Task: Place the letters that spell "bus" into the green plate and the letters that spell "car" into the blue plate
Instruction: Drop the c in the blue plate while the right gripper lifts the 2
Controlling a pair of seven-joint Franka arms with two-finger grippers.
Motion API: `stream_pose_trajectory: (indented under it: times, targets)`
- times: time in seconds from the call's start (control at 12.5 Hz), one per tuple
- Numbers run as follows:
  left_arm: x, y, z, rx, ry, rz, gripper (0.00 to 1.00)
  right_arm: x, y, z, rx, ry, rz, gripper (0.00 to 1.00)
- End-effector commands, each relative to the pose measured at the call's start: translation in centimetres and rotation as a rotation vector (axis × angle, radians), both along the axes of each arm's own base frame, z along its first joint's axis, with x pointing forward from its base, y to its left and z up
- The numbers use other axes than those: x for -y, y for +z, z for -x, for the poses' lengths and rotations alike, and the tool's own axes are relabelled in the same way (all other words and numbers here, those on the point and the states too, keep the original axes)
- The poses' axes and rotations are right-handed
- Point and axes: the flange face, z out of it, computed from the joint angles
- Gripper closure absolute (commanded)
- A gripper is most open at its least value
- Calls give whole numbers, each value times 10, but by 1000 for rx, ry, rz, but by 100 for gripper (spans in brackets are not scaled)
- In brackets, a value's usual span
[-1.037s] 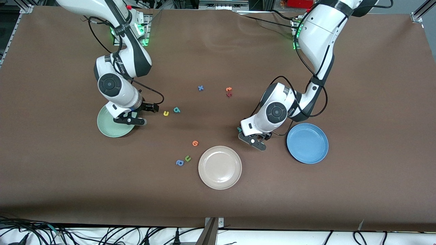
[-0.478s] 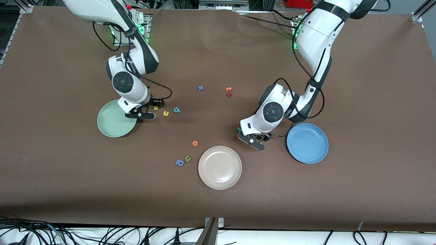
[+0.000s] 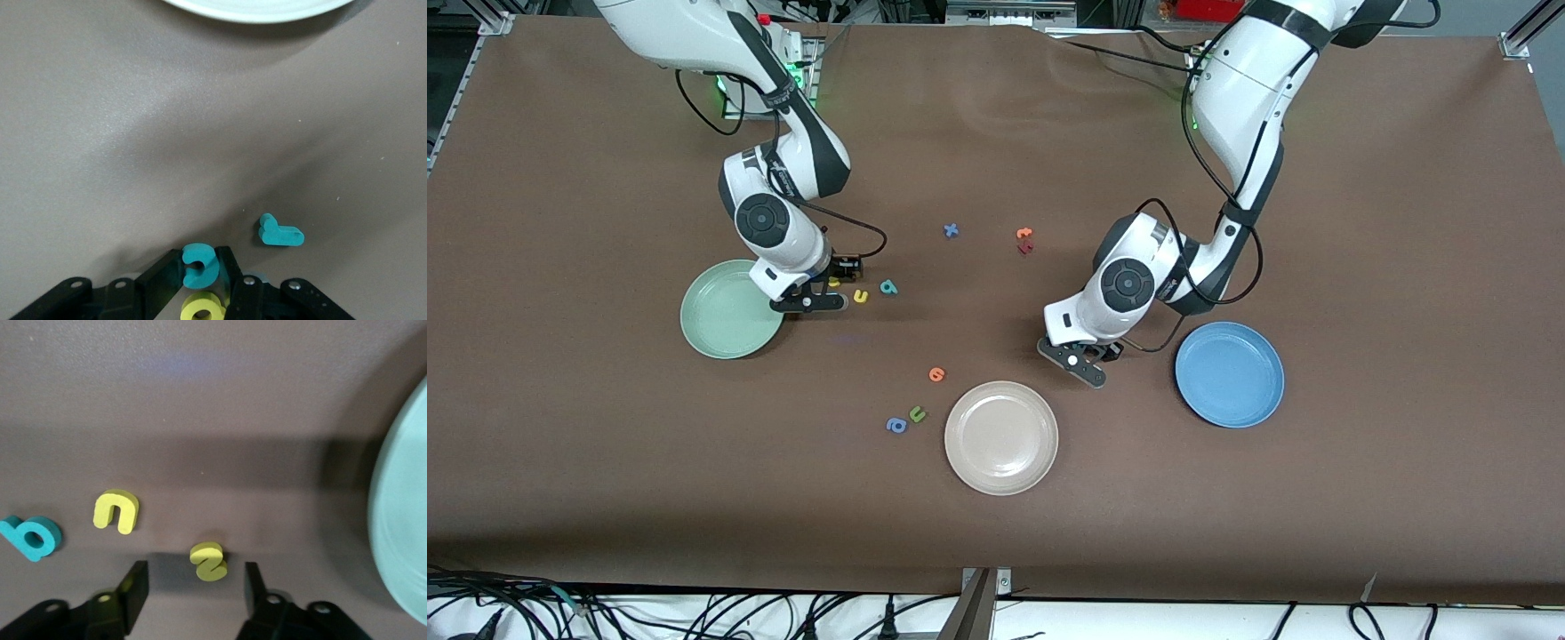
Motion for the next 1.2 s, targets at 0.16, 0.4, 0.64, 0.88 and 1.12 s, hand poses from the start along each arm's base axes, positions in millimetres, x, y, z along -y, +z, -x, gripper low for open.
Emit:
stream_pose_trajectory:
  times: [0.16,0.4,0.64,0.88,1.12]
  targets:
    - [-18,18,-3,2,-47,-84,85,2,-6,3,-5,39,-8,42]
    - [-51,60,-22,7,3,-91,85,3,-8,3,-8,40,-7,46]
    - [-97,79,-45,17,73,-97,85,4,-12,4,-16,44,-6,46]
    - [-166,82,-64,8,58,-146,85,6,-16,1,-4,42,-11,54]
    - [-198,74,-71,-7,84,-153,31,6,-16,1,-6,45,-11,74]
